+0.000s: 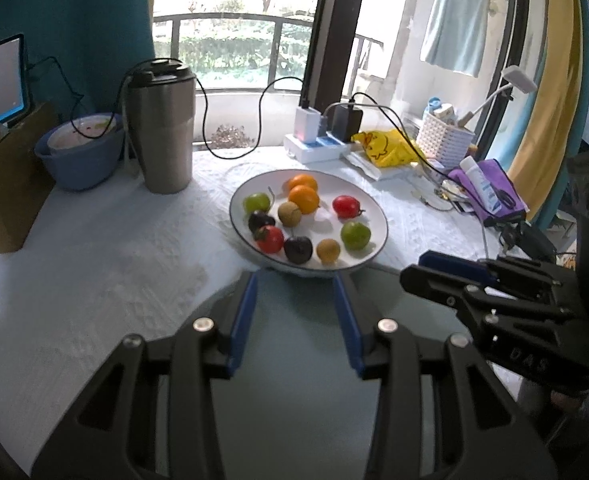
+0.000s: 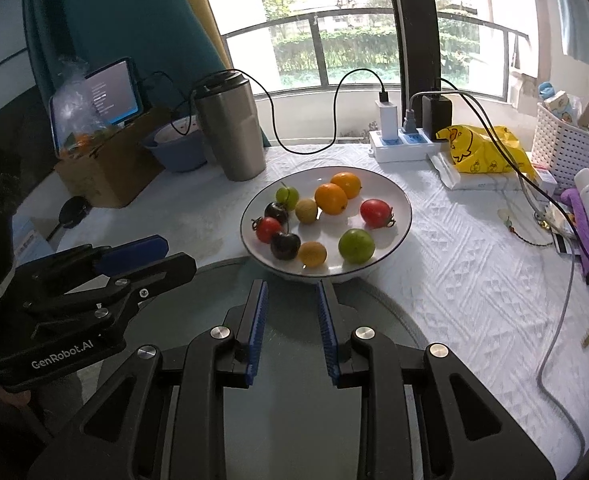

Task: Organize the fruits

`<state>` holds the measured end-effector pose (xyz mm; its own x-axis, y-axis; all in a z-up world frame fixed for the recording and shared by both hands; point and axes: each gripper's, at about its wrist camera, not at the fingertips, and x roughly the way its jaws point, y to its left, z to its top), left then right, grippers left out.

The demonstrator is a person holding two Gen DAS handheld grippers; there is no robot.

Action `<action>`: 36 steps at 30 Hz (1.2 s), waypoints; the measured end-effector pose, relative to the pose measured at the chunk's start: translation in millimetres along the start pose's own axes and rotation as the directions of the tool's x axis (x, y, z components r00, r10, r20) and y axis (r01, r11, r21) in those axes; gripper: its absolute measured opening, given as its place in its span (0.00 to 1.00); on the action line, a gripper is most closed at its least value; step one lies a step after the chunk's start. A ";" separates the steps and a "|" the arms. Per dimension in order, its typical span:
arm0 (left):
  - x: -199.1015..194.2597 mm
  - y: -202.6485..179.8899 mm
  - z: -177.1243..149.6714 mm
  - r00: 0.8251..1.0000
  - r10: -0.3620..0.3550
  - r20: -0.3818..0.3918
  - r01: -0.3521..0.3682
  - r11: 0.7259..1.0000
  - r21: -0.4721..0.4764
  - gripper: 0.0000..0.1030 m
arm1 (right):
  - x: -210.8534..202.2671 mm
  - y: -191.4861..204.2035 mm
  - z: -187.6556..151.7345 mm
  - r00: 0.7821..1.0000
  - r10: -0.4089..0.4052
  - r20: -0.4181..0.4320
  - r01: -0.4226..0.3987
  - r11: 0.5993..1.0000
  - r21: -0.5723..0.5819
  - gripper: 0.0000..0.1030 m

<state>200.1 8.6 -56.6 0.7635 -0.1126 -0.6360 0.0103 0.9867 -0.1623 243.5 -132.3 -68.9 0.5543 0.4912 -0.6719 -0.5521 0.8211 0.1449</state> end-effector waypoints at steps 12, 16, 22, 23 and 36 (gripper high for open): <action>-35.7 -6.3 -16.3 0.999 0.001 0.039 -0.002 1.000 0.014 0.40 | -30.3 17.1 -14.3 0.999 -0.012 0.035 0.012 1.000 -0.016 0.26; -47.7 -9.4 -21.3 0.999 0.001 0.053 -0.002 1.000 0.023 0.41 | -41.1 22.8 -19.4 0.999 -0.016 0.049 0.017 1.000 -0.019 0.26; -64.1 -14.3 -30.2 0.997 0.012 0.074 -0.015 0.999 0.040 0.41 | -55.3 28.2 -26.7 0.997 -0.023 0.069 0.024 1.000 -0.020 0.26; -66.4 -15.0 -31.3 0.997 0.012 0.075 -0.015 0.999 0.041 0.41 | -57.6 29.3 -28.0 0.997 -0.024 0.072 0.025 0.999 -0.020 0.26; -110.9 -22.2 -37.9 0.987 0.015 0.157 -0.022 0.999 0.044 0.70 | -103.3 43.0 -36.4 0.986 -0.051 0.156 0.055 0.998 -0.022 0.50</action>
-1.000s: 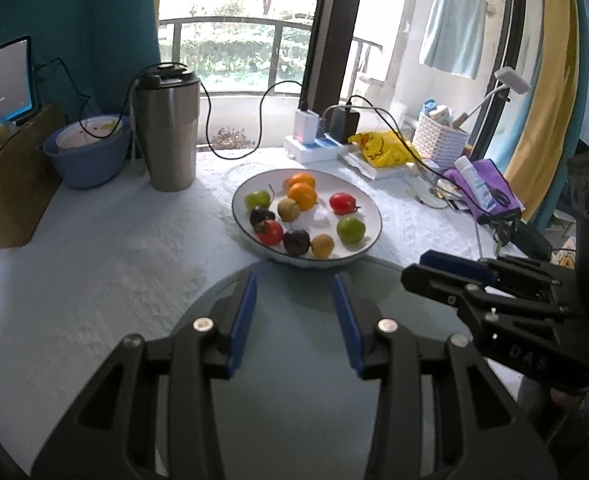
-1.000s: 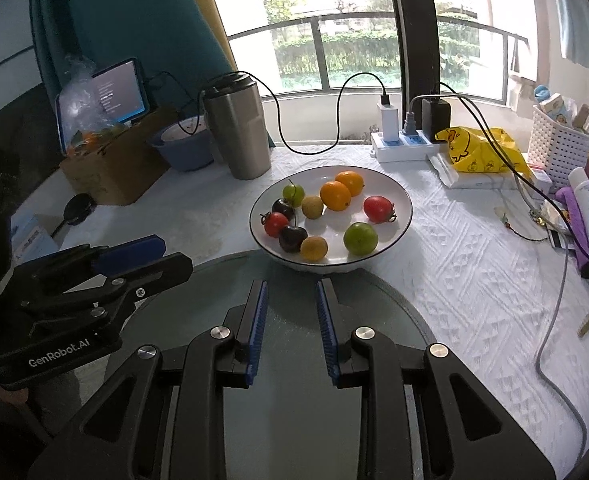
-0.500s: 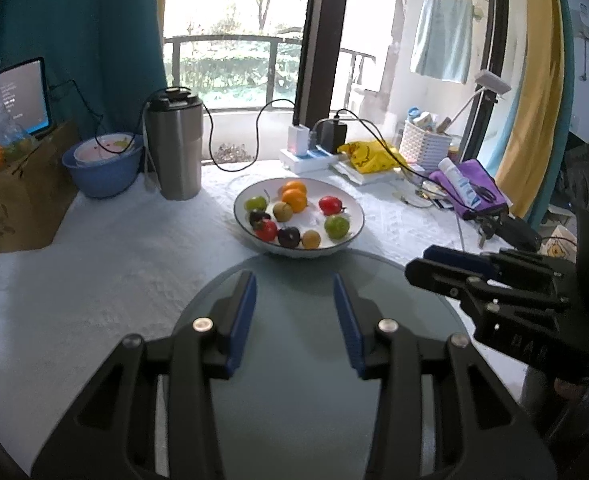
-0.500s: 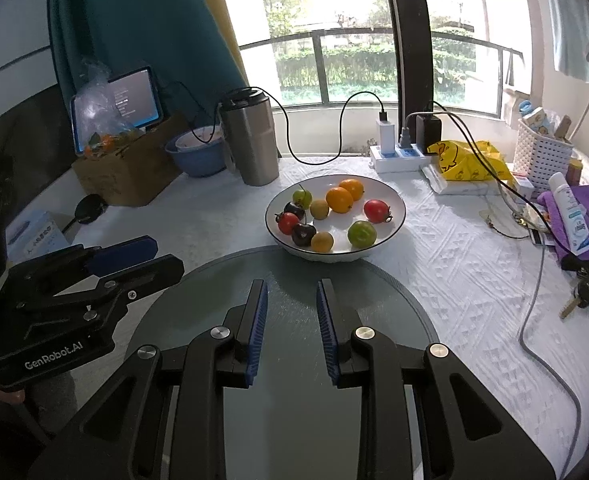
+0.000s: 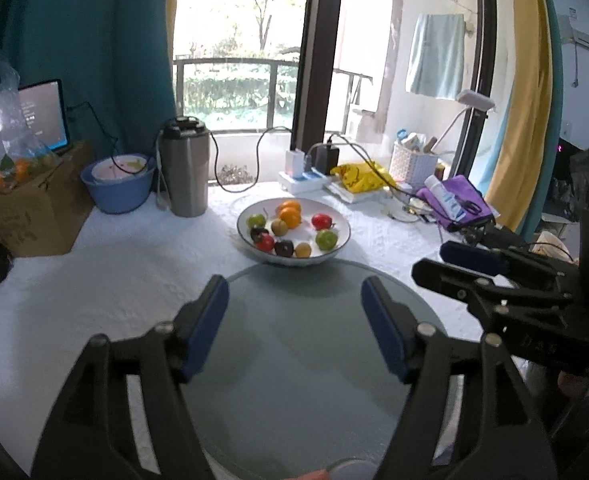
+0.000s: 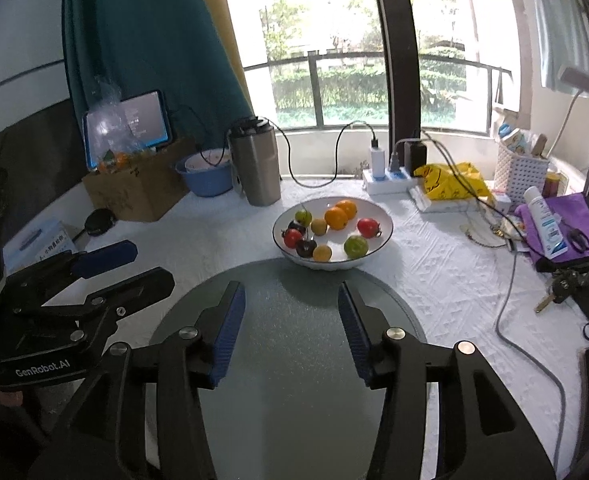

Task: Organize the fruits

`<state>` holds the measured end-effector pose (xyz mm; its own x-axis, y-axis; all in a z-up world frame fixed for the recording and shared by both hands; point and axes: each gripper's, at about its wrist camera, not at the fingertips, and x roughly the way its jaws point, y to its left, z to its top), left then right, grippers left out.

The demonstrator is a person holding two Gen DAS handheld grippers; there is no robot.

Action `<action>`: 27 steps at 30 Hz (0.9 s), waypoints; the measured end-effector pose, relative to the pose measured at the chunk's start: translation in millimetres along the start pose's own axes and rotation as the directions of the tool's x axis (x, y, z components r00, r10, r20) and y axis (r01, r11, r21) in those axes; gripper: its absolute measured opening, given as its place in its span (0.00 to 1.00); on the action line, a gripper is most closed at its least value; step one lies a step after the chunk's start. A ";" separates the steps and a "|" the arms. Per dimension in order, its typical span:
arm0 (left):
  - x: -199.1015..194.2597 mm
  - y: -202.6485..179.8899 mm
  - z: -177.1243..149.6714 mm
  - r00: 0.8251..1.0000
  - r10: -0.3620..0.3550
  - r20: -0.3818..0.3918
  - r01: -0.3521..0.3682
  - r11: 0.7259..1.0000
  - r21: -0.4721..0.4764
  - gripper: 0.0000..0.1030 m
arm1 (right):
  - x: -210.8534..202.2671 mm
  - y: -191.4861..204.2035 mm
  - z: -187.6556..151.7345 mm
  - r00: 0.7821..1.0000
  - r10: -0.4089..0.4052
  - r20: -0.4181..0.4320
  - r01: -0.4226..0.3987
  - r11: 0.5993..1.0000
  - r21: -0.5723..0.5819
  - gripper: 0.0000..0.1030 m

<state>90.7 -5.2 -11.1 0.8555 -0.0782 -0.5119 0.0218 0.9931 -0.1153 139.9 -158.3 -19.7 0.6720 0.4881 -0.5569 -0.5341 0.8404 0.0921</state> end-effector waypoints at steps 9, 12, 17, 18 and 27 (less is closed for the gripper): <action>-29.3 -1.9 9.8 0.997 0.028 0.074 -0.028 1.000 -0.003 0.90 | -35.1 9.7 12.5 0.996 -0.044 0.076 0.045 0.999 -0.019 0.67; -38.9 -1.6 13.4 0.994 0.042 0.099 -0.041 0.999 -0.007 0.91 | -44.7 11.3 16.8 0.993 -0.068 0.098 0.071 0.997 -0.024 0.82; -56.4 -1.8 21.4 0.986 0.075 0.152 -0.074 0.997 -0.010 0.91 | -57.8 13.7 23.5 0.986 -0.111 0.126 0.115 0.993 -0.029 0.82; -59.5 -1.8 22.4 0.984 0.077 0.159 -0.076 0.997 -0.009 0.91 | -61.3 14.7 24.5 0.984 -0.117 0.134 0.122 0.992 -0.030 0.82; -84.1 -6.4 31.5 0.960 0.146 0.237 -0.155 0.988 0.020 0.91 | -85.7 17.9 31.8 0.970 -0.154 0.186 0.161 0.987 -0.025 0.83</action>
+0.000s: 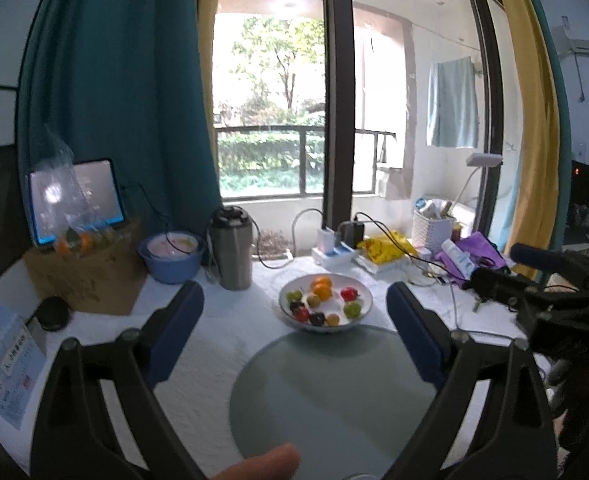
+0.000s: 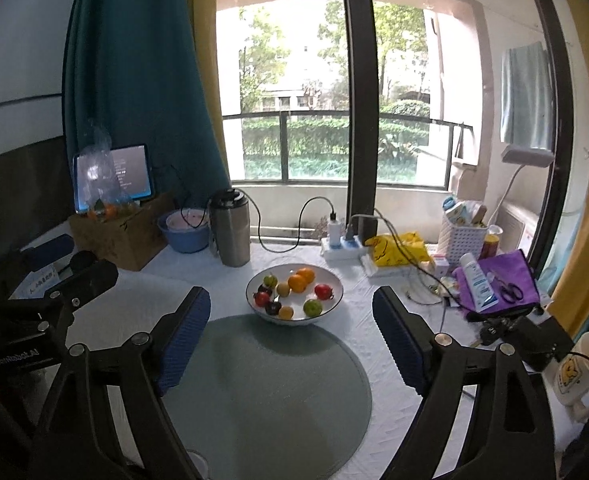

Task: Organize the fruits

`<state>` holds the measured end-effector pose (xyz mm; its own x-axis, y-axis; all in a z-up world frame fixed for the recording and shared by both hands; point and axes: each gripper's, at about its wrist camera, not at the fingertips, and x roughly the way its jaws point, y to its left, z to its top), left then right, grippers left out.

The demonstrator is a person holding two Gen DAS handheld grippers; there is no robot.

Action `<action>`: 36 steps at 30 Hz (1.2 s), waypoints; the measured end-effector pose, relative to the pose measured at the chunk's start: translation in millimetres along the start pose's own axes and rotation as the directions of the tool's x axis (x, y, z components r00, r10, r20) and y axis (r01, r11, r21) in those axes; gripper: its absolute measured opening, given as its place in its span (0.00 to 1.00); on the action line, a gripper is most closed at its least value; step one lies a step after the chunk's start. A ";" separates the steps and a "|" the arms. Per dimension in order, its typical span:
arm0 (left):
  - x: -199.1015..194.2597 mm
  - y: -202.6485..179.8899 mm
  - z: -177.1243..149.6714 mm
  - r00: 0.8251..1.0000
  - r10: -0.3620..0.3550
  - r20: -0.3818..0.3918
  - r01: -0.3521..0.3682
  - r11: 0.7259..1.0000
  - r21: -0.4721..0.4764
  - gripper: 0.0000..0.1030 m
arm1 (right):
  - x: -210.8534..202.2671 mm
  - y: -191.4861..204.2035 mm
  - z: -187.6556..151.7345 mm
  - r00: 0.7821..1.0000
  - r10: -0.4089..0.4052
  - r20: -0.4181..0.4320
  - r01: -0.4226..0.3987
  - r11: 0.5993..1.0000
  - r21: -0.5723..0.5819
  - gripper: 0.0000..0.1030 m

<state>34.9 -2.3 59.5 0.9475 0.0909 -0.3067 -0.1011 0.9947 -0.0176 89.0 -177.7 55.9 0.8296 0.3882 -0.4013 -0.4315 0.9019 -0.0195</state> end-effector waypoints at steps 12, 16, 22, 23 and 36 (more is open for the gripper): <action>-10.2 8.1 3.9 1.000 0.017 0.024 -0.017 1.000 -0.016 0.91 | -18.4 -3.8 6.7 0.999 -0.023 0.041 0.023 1.000 0.003 0.84; -11.6 12.6 2.8 1.000 0.004 0.029 -0.003 1.000 -0.028 0.91 | -17.9 -2.3 7.4 0.999 -0.026 0.039 0.027 1.000 -0.003 0.84; -14.4 17.8 3.4 0.999 -0.005 0.039 0.007 0.999 -0.050 0.91 | -15.9 -1.1 7.9 0.999 -0.026 0.036 0.027 1.000 -0.006 0.84; -14.3 17.9 3.4 0.999 -0.005 0.039 0.007 0.999 -0.051 0.91 | -15.4 -1.1 7.9 0.999 -0.026 0.035 0.026 1.000 -0.007 0.84; -16.3 17.0 2.8 0.999 -0.010 0.048 0.013 0.998 -0.057 0.91 | -15.0 0.0 7.5 0.999 -0.025 0.032 0.026 1.000 -0.010 0.84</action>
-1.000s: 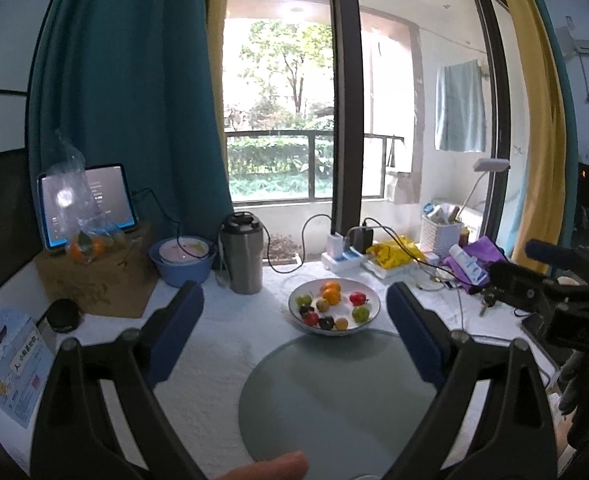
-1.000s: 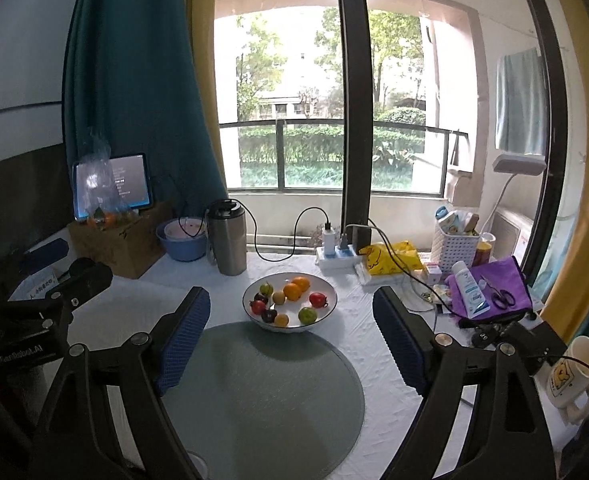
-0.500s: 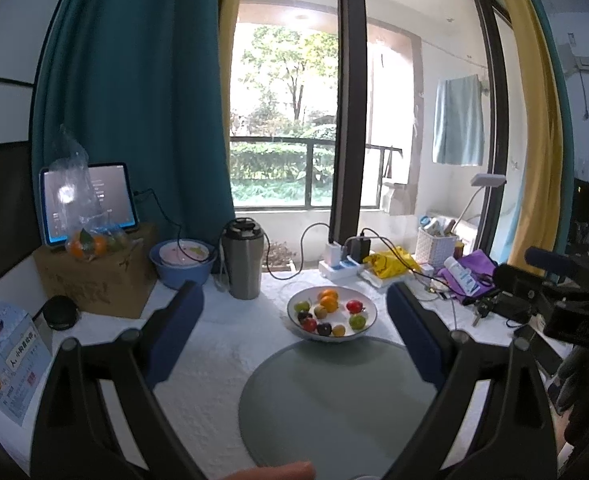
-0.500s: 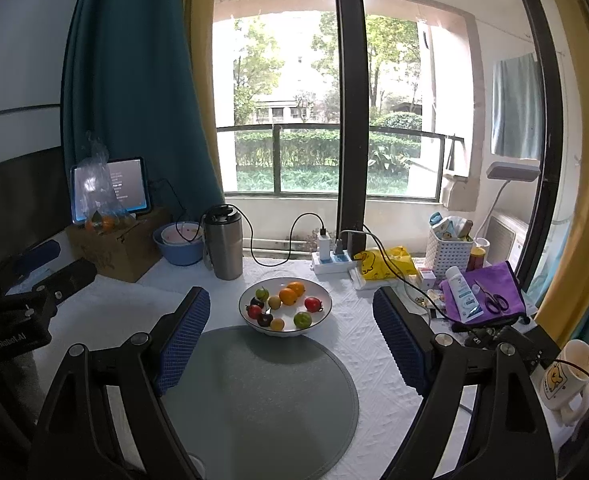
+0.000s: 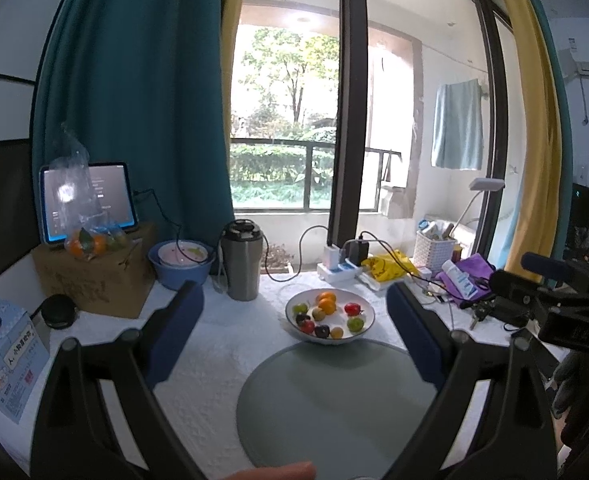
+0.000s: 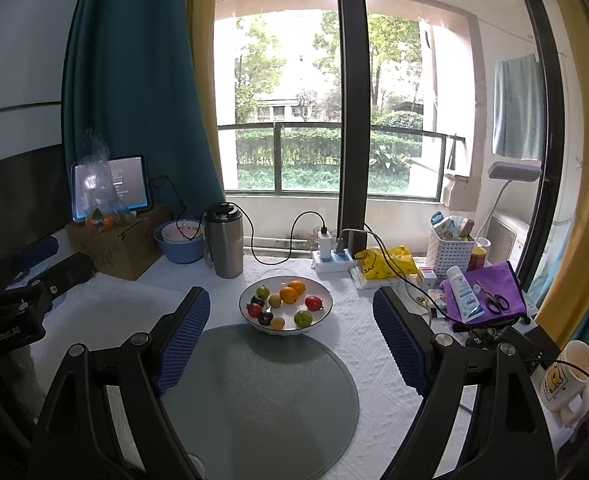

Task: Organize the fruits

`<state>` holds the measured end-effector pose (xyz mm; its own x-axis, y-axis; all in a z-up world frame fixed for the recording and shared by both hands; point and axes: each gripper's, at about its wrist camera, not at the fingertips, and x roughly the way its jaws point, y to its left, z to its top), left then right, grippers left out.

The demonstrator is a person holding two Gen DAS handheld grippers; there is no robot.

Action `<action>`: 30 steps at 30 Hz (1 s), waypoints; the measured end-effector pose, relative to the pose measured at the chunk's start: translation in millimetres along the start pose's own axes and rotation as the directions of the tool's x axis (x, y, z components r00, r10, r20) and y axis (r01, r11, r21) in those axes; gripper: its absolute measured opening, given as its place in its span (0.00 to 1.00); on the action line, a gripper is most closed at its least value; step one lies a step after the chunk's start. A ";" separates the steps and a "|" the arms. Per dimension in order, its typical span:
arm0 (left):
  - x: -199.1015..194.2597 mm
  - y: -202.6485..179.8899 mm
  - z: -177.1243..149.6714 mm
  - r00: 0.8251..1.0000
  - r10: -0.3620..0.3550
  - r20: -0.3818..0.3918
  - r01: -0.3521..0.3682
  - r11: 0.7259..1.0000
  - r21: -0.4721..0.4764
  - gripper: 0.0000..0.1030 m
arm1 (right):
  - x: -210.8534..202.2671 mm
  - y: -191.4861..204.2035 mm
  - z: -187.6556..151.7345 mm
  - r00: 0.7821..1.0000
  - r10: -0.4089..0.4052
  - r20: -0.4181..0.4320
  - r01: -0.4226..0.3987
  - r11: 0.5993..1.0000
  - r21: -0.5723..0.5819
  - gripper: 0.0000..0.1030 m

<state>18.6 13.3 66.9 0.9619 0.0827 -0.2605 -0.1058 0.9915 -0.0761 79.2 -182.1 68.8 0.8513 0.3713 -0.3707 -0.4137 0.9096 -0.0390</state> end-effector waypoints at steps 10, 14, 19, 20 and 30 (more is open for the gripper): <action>-1.0 0.2 0.4 1.000 -0.011 0.001 0.011 1.000 0.001 0.91 | -0.5 0.2 -0.3 1.000 0.001 -0.001 -0.001 1.000 0.001 0.84; -0.5 0.8 0.6 1.000 -0.012 -0.002 0.012 1.000 -0.002 0.91 | -0.7 0.7 -0.2 1.000 0.000 -0.001 0.000 1.000 -0.001 0.84; -0.9 0.9 0.8 1.000 -0.013 -0.002 0.013 1.000 -0.003 0.91 | -0.6 0.3 -0.2 1.000 0.001 0.000 -0.001 1.000 0.001 0.84; -1.0 0.8 0.8 1.000 -0.013 -0.001 0.013 1.000 -0.003 0.91 | -0.6 0.5 -0.3 1.000 0.001 0.000 -0.001 1.000 0.001 0.84; -3.2 -1.2 1.6 1.000 -0.023 0.007 0.023 1.000 0.000 0.91 | -0.6 0.4 -0.1 1.000 0.001 0.000 -0.001 1.000 0.002 0.84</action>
<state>16.0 12.0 69.3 0.9657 0.0605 -0.2523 -0.0836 0.9931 -0.0817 78.5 -181.9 68.9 0.8510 0.3719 -0.3708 -0.4138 0.9096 -0.0372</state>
